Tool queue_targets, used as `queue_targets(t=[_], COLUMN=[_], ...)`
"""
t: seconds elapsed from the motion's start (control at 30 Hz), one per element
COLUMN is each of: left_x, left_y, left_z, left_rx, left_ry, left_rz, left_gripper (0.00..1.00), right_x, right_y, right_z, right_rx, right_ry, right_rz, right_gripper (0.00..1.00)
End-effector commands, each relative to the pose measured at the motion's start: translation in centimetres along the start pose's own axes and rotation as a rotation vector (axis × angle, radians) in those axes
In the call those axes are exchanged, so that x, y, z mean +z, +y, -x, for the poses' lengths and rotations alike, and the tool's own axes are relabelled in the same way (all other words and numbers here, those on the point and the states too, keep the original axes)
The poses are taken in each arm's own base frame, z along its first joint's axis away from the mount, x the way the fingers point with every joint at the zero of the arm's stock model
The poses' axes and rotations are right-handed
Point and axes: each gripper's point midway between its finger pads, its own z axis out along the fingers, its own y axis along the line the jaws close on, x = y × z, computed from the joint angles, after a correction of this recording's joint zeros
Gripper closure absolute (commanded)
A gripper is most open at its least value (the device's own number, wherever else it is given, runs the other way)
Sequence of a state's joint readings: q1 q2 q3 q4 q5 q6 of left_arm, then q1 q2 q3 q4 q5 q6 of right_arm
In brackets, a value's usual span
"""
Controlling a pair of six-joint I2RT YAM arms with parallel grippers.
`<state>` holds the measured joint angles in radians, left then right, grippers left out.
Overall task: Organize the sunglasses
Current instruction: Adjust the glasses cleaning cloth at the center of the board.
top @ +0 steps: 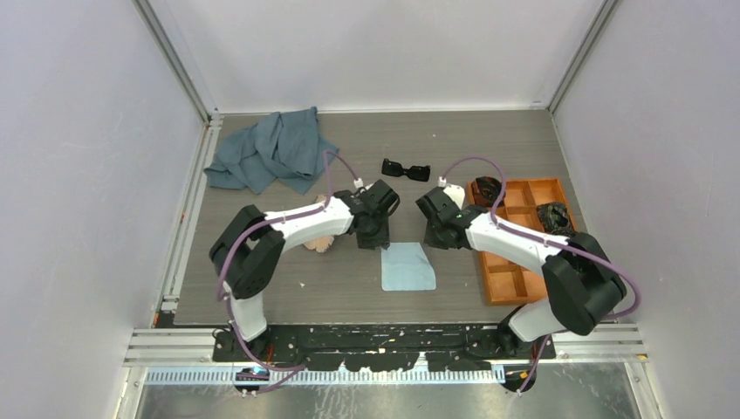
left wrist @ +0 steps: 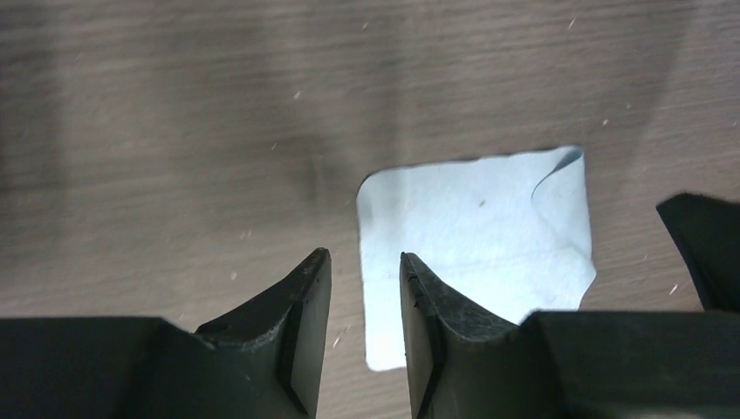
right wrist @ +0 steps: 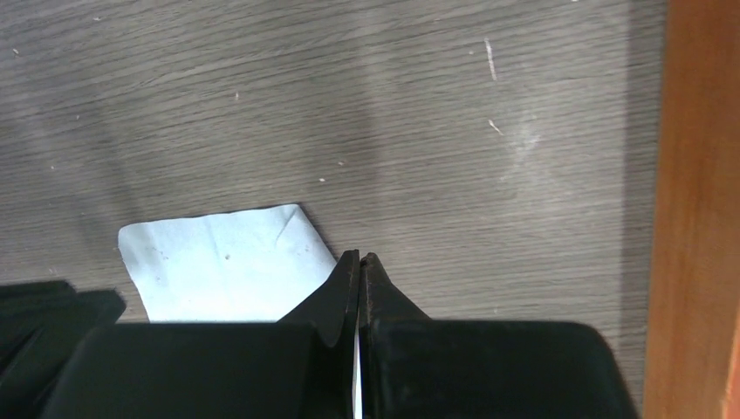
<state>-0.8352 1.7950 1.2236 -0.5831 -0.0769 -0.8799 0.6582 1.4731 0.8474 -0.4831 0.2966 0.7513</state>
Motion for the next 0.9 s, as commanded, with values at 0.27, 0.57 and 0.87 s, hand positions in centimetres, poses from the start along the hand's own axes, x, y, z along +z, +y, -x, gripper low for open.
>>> queue_targets(t=[0.27,0.57,0.87], left_x=[2.3,4.2,3.3], left_y=[-1.1,-1.3,-0.3], left_z=[1.5,0.3,0.6], left_rx=[0.04,0.024,0.034], left_ry=[0.003,0.059,0.038], left_rz=[0.022,0.013,0.056], left_gripper=[0.69,0.84,0.99], right_x=[-2.5,-2.8,-3.1], right_y=[-1.7,-1.8,-0.5], right_z=[0.9,1.3,0.9], right_rx=[0.05,0.052,0.039], right_ry=[-0.048,-0.057,-0.022], right_rz=[0.006,0.004,0.074], right_gripper=[0.99,0.99,0.99])
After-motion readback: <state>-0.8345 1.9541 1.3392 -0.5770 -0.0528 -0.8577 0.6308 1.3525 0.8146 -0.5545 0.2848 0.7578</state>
